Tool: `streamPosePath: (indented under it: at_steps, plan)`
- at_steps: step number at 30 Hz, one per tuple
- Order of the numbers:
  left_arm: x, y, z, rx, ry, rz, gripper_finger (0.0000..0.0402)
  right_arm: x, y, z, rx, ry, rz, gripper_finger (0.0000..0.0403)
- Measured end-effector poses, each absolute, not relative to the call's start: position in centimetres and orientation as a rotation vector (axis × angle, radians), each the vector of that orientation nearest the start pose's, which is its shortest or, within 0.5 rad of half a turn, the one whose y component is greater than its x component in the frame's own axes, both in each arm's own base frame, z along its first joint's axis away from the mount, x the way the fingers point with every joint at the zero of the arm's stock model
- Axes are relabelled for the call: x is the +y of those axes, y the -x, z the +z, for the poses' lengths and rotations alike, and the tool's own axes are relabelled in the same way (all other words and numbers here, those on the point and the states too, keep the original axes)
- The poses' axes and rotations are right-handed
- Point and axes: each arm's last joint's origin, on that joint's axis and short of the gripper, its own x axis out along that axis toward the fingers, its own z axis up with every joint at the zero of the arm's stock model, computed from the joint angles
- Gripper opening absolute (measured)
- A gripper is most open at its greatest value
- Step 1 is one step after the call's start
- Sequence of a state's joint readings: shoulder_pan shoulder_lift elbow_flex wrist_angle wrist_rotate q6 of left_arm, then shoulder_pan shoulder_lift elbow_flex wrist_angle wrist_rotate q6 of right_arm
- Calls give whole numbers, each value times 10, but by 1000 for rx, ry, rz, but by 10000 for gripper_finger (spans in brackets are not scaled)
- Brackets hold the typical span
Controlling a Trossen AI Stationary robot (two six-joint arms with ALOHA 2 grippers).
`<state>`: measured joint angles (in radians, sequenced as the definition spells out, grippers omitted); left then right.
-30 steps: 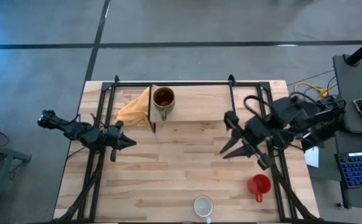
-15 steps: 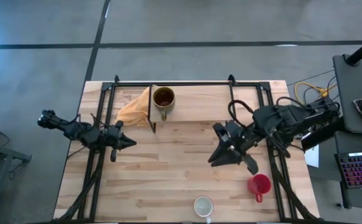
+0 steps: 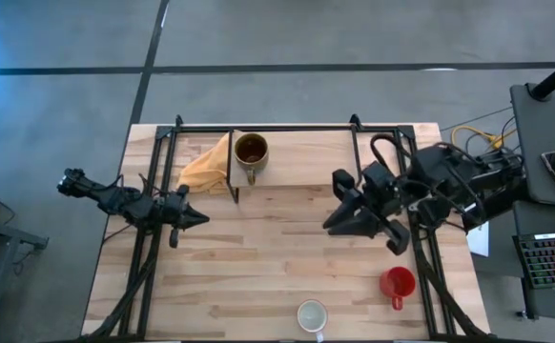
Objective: Stack small to large cups/mugs on shelf
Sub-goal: Put the gray mug on the shelf
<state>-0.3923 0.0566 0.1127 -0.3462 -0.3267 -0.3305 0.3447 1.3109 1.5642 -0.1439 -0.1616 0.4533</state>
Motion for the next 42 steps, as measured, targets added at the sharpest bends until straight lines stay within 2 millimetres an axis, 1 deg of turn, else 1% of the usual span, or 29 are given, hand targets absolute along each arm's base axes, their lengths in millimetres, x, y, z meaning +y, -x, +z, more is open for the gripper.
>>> streamPosePath:
  at_steps: [4,6,9,11,13,15,18,22,25,27,30,35,38,42]
  plan:
    - [-25,-86,165,278,227,-20,0,102,-263,487,-27,-452,558,63]
    - [-25,-86,165,278,227,-20,0,107,-274,483,-45,-465,561,63]
    - [-25,-86,165,279,226,-20,0,115,-294,471,-15,-537,560,63]
    - [-25,-86,165,279,226,-20,0,119,-304,457,72,-598,505,63]
    - [-25,-86,165,278,226,-20,0,125,-310,440,200,-631,399,64]
    - [-25,-86,165,278,226,-20,0,131,-309,423,372,-619,254,68]
    - [-25,-86,165,278,226,-20,0,138,-303,406,619,-594,60,82]
    - [-25,-86,165,278,226,-20,0,149,-295,399,817,-580,-108,100]
    - [-25,-86,165,278,226,-20,0,163,-296,399,887,-610,-151,110]
    - [-25,-86,165,280,225,-20,0,173,-301,401,895,-611,-141,114]
    - [-25,-86,165,280,225,-20,0,188,-312,395,927,-568,-133,119]
    - [-25,-86,165,279,225,-20,0,209,-332,372,1044,-389,-110,121]
    - [-25,-86,165,279,226,-19,0,216,-339,359,1153,-289,-90,121]
    - [-25,-86,165,279,225,-20,0,220,-345,345,1270,-150,-99,121]
